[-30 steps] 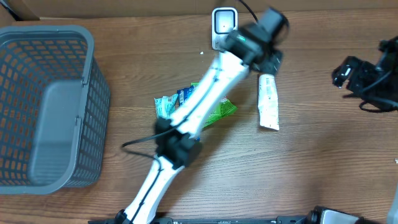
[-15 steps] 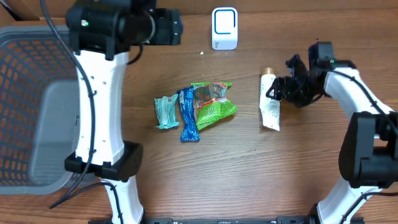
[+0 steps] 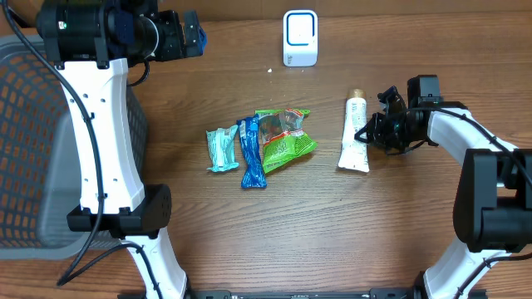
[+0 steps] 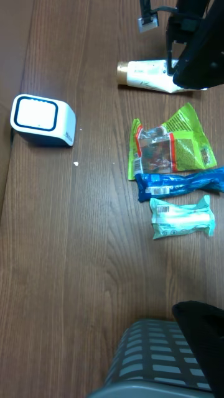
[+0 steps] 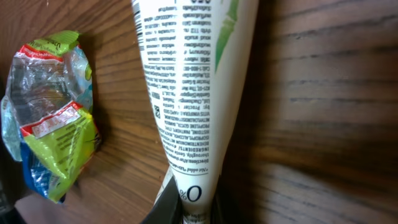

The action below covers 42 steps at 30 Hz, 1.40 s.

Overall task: Scan the item barcode
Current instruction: 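Hold the white tube with the right gripper under the scanner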

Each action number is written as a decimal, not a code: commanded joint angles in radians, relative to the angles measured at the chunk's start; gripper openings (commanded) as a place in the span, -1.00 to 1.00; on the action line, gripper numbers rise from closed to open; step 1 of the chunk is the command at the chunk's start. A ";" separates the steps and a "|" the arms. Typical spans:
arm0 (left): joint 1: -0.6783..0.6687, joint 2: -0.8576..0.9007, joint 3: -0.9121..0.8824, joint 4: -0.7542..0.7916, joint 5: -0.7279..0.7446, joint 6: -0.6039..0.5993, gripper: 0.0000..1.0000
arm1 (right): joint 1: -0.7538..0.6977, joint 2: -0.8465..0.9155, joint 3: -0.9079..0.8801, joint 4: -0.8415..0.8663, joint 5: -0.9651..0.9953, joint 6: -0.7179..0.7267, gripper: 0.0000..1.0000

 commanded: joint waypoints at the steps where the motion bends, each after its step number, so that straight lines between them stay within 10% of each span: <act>1: -0.007 -0.018 0.000 0.001 0.008 0.014 1.00 | 0.008 -0.038 0.105 -0.095 0.026 0.008 -0.93; 9: -0.007 -0.018 0.000 0.001 0.008 0.014 1.00 | 0.182 -0.113 0.430 -0.370 0.537 0.039 -0.93; 18: -0.007 -0.018 0.000 0.001 0.008 0.014 0.99 | 0.496 -0.112 0.446 -0.159 1.406 -0.023 -0.93; 31: -0.007 -0.018 0.000 0.001 0.008 0.014 1.00 | 0.526 -0.109 0.446 0.266 1.326 -0.543 -0.92; 42: -0.007 -0.018 0.000 0.001 0.008 0.014 1.00 | 0.520 -0.077 0.445 0.400 1.165 -0.593 -0.93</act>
